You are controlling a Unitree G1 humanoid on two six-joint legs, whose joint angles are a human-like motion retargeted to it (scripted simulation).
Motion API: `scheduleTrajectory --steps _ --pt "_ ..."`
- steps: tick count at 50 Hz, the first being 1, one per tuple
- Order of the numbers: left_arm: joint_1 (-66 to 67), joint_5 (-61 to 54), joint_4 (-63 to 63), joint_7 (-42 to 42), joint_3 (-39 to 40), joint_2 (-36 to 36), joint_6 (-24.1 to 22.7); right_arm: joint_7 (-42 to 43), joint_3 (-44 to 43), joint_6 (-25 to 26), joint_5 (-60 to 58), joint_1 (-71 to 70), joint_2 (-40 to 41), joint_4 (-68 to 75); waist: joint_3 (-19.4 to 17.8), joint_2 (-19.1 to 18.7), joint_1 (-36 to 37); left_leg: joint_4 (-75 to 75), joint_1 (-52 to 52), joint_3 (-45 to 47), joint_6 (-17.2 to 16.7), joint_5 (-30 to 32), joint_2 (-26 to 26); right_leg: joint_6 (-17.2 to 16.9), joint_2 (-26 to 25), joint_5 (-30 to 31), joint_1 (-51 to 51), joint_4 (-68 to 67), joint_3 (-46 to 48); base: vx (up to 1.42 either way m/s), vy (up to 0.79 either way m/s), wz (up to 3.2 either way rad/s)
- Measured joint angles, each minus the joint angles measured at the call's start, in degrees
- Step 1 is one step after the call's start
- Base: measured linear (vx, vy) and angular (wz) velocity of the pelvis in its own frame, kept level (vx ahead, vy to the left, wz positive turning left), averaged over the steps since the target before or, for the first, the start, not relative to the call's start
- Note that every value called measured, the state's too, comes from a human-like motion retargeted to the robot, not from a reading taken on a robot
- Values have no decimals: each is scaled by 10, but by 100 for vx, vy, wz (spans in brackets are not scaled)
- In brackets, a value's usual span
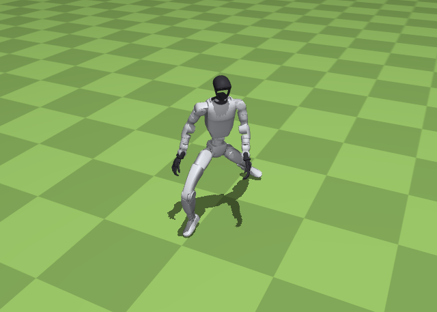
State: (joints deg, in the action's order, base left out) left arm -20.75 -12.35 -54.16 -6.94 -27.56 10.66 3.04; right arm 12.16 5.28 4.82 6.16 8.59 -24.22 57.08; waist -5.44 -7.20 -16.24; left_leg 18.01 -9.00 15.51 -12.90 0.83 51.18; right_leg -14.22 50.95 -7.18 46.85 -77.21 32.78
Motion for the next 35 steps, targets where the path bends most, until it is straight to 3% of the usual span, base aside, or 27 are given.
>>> scheduleTrajectory --steps 8,15,20,26,30,35 --pt "22 -32 31 11 8 -6 -10 44 -29 -19 45 -38 -26 -16 11 10 25 -36 -18 30 2 17 -49 -8 -14 61 -33 106 14 -8 14 -4" --pt "34 -57 50 16 5 -13 -28 48 -39 -23 70 -52 -25 -31 14 2 17 -107 -26 52 -12 -6 -134 -8 -43 210 -91 349 53 -28 44 1" --pt "21 -64 55 8 0 -3 -43 40 -26 -10 48 -60 8 -33 -15 47 13 -134 -49 63 -21 -29 -245 -8 -62 322 -170 604 69 -33 47 -19" --pt "22 -56 34 -8 5 16 -30 52 -4 8 9 -30 77 -15 -63 92 28 -113 -112 97 -21 -48 -294 -8 -101 302 -277 768 88 -13 21 -54" --pt "17 -43 5 -14 4 16 -25 44 9 16 -3 -1 109 15 -65 112 22 -121 -129 102 -21 -50 -317 -8 -98 289 -298 801 86 -4 8 -11" --pt "0 -33 -30 -15 -8 6 -25 15 19 21 6 25 118 59 -57 110 9 -120 -138 100 -21 -48 -302 -8 -98 328 -298 785 80 8 -6 3"
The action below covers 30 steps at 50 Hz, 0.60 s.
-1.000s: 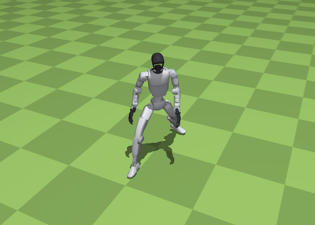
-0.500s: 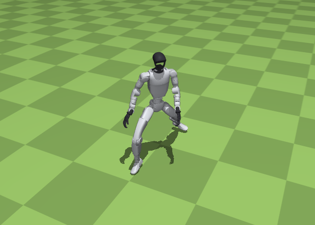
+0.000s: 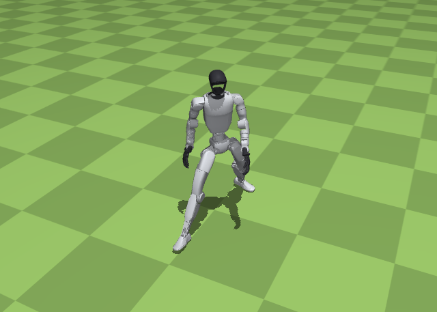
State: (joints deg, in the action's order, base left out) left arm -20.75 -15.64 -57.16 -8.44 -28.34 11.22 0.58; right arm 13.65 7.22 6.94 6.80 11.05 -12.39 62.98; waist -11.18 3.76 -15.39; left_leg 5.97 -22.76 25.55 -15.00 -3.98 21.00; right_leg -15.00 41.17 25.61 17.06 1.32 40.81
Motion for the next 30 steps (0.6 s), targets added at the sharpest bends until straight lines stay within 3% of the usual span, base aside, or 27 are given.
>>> scheduleTrajectory --steps 5,13,22,30 --pt "-12 -6 -6 8 1 -11 1 -30 1 -2 19 10 -17 15 17 -38 -10 0 4 9 2 5 56 0 -7 26 61 -107 -29 18 -19 -3" --pt "-17 -33 6 4 -8 -15 10 -44 -13 -13 39 3 -68 -25 75 -124 -20 87 96 -5 4 5 218 0 9 -146 268 -489 -51 21 -38 -10" --pt "-47 -26 4 -7 -32 -41 32 -10 -43 -26 58 -2 -123 -49 92 -128 -29 174 165 -116 18 -7 319 0 82 -313 313 -765 -71 23 -33 45" --pt "-66 -27 41 -2 -41 -71 33 11 -60 -32 62 6 -160 -57 104 -135 19 190 203 -163 25 -14 338 0 107 -343 317 -824 -63 5 -11 19"
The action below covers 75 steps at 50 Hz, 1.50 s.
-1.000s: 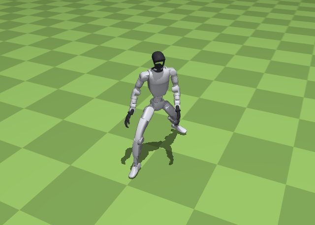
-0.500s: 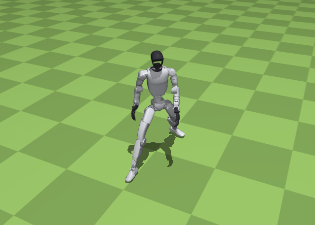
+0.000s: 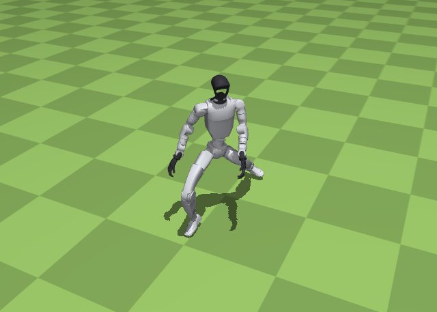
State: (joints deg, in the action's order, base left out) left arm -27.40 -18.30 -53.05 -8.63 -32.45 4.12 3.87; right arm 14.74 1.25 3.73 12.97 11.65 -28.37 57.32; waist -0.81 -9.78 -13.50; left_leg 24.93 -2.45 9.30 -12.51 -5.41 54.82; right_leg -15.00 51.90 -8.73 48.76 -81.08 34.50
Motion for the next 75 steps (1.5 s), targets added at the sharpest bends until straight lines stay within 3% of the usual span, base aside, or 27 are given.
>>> scheduleTrajectory --steps 10,20,27,32,36,40,47,53,59,67,75 --pt "42 -6 7 22 0 12 -10 -2 23 1 -20 -29 8 -14 2 5 -10 -77 -43 57 -9 24 -69 0 -13 95 -29 148 16 -10 19 -3" --pt "65 12 -29 40 24 17 -29 -43 29 3 -10 -3 56 -5 -2 22 -5 -165 -68 93 -22 24 -213 0 -61 303 -146 531 65 -20 41 2" --pt "76 27 -38 33 38 38 -33 -53 26 4 -13 38 99 2 -49 74 3 -226 -147 128 -25 32 -314 0 -95 361 -273 791 102 -13 23 -20" --pt "64 44 -61 13 38 42 -35 -43 23 5 -25 49 112 15 -79 99 1 -277 -200 145 -25 48 -351 0 -101 387 -308 852 106 -5 5 -19" --pt "54 49 -69 8 39 39 -36 -42 26 5 -23 46 109 28 -87 89 -7 -286 -210 152 -25 56 -333 0 -92 387 -282 784 90 8 -7 -2" --pt "48 35 -60 12 42 35 -35 -58 39 5 -18 35 97 32 -73 53 -3 -270 -188 171 -25 62 -282 0 -105 371 -213 692 63 18 -16 -25" --pt "52 0 -28 10 31 30 -26 -75 51 4 -12 21 70 12 -43 -11 -3 -186 -122 163 -21 63 -141 0 -71 194 -47 332 23 25 -37 -5" --pt "51 15 -27 -1 20 23 -3 -47 58 3 -31 11 49 -5 -53 -3 -28 -77 -77 88 4 30 -54 11 -21 62 -11 108 -3 24 -45 34" --pt "43 35 -40 -14 -6 12 5 -16 64 -5 -41 -4 28 -33 -58 22 -50 -14 -53 35 13 -6 -18 18 5 -11 -2 -9 -20 14 -29 18" --pt "15 64 -33 -10 -30 2 2 5 69 -10 -37 -18 28 -43 -63 40 -49 18 -42 20 25 19 -13 27 10 -14 -11 -22 -22 2 -2 0" --pt "20 57 -4 18 -13 3 -13 -18 68 -2 -44 -7 42 -23 -49 25 -41 -51 -65 52 8 35 -70 10 9 78 -50 118 -3 -9 29 14"
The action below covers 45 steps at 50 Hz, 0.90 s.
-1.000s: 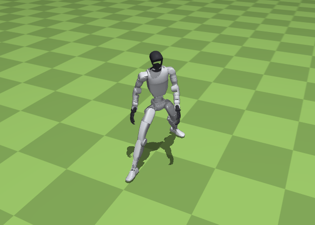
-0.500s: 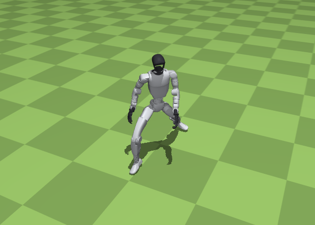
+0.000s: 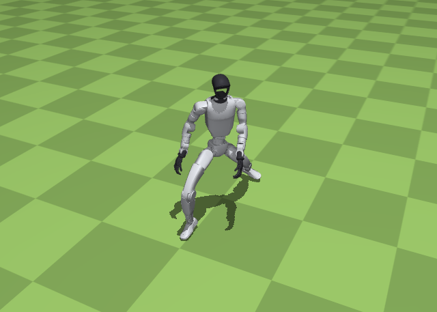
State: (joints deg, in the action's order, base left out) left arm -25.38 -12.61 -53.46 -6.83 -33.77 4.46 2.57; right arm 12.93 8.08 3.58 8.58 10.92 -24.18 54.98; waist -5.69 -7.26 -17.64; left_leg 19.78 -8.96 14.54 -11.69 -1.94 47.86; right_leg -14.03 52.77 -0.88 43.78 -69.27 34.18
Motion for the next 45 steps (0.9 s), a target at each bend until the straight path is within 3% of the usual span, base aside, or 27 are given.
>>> scheduleTrajectory --steps 10,16,22,28,31,37,45 --pt "49 -47 14 10 27 33 -24 -25 -12 11 8 -4 27 25 8 16 6 -177 -78 62 -33 10 -160 -10 -20 201 -102 344 45 -19 44 7" --pt "69 -15 -23 -1 34 48 -24 -25 -22 1 22 30 57 32 -4 38 20 -201 -106 65 -32 10 -210 -10 -62 300 -223 557 101 -10 22 5" --pt "72 9 -55 -5 47 54 -25 -31 -21 -4 17 48 74 49 -17 56 25 -206 -124 59 -33 12 -227 -10 -63 309 -268 597 122 -2 2 6" --pt "63 0 -69 -11 56 48 -26 -38 -12 -3 12 24 56 52 -24 47 29 -189 -128 88 -33 12 -212 -10 -85 309 -235 591 94 4 -3 -38" --pt "59 -20 -62 -9 49 46 -28 -44 -8 -6 22 7 42 40 -23 27 24 -172 -113 100 -33 12 -182 -10 -91 276 -185 523 71 11 -11 -36" --pt "56 -53 -44 -9 40 48 -25 -51 1 -12 37 -6 29 21 -10 -7 8 -121 -70 93 -29 20 -89 -9 -62 138 -54 257 23 20 -31 -5" --pt "41 -14 -89 -24 27 33 10 -57 28 -15 14 13 24 20 9 -3 -6 -11 19 10 1 28 37 14 -26 -26 6 -15 25 21 -48 22"
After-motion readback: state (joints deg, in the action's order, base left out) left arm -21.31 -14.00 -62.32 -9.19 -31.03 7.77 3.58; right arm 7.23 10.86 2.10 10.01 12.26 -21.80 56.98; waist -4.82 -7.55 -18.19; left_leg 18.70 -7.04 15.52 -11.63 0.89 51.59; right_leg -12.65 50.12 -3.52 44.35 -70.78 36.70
